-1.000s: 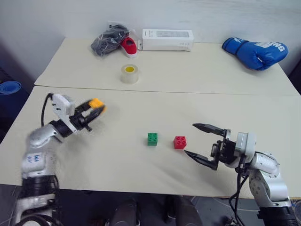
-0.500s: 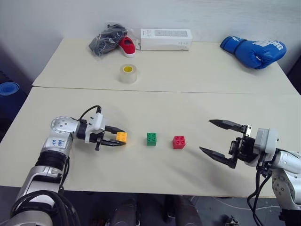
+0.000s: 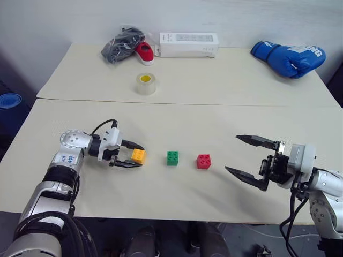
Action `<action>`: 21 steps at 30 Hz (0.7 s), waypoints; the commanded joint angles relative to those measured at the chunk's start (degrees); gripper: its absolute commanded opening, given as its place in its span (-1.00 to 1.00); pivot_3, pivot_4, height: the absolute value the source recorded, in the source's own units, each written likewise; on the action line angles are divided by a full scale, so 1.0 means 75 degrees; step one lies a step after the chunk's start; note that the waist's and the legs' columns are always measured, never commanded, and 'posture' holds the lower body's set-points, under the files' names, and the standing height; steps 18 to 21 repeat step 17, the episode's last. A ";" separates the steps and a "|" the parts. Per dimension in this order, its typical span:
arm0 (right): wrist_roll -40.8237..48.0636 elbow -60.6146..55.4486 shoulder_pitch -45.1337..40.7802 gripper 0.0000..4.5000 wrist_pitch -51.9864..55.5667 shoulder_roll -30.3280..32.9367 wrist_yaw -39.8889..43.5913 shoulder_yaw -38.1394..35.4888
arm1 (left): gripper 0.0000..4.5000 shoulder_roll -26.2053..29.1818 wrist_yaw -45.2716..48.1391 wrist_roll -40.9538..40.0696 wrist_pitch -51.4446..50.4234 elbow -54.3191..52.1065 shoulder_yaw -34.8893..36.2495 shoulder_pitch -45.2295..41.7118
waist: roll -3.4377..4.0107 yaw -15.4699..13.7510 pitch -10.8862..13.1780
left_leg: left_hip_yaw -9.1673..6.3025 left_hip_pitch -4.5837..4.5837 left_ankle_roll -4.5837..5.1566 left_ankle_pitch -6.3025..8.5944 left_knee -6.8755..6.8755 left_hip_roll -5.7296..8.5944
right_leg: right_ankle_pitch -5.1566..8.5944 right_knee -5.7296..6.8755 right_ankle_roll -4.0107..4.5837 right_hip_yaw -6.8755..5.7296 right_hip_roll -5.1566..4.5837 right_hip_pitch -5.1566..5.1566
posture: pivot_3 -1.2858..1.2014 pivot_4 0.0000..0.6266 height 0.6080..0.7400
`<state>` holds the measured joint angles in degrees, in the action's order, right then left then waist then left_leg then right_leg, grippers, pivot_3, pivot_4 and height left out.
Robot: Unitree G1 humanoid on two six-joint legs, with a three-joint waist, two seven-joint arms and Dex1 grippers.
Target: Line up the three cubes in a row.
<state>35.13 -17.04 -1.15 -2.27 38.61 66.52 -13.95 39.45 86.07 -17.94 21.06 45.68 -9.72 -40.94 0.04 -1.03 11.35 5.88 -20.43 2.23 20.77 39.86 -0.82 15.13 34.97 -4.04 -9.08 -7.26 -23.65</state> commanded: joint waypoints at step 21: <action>-0.0394 0.3427 -0.2078 1.00 -0.0341 0.2123 0.3078 -0.0126 | 0.78 0.1862 -0.1966 -0.1672 -0.3138 -0.5347 0.4505 0.4893 | 0.0018 0.0074 0.0011 | -0.0027 0.0005 -0.0003 0.0010 -0.0002 -0.0003 | 0.0001 -0.0037 0.0002 -0.0007 -0.0029 0.0011 | 0.03 -0.52 1.00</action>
